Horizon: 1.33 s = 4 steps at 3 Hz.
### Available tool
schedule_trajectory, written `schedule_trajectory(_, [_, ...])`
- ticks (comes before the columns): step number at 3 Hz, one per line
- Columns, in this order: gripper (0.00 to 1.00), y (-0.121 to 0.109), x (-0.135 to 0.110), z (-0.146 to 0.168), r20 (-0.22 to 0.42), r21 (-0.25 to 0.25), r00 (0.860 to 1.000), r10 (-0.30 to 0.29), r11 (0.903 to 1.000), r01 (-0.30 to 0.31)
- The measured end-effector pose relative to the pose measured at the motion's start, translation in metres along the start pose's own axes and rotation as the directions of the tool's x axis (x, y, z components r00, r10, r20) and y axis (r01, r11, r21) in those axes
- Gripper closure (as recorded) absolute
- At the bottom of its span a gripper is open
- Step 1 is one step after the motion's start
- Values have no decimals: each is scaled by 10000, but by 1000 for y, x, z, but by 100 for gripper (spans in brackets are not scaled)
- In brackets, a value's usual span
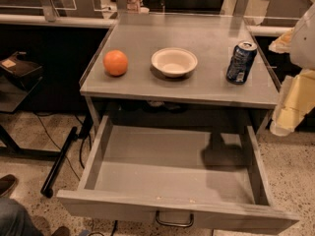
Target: Place orange into top drawer
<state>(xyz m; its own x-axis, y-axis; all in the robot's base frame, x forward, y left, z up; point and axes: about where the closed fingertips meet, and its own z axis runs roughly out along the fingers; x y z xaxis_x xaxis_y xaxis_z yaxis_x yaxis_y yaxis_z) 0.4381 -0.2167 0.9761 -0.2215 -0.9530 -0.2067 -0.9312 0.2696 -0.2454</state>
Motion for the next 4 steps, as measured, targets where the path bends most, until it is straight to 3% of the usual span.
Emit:
schedule_trajectory(2, [0,-3,-4,-2,124,159,9997,214,9996,-216])
schedule_trajectory(3, [0,-11,-23,-4,462,559,9977,496,9971,-522])
schedule_trajectory(4, [0,-35,-78,-11,1521,1166,9835,982,9863,-1165])
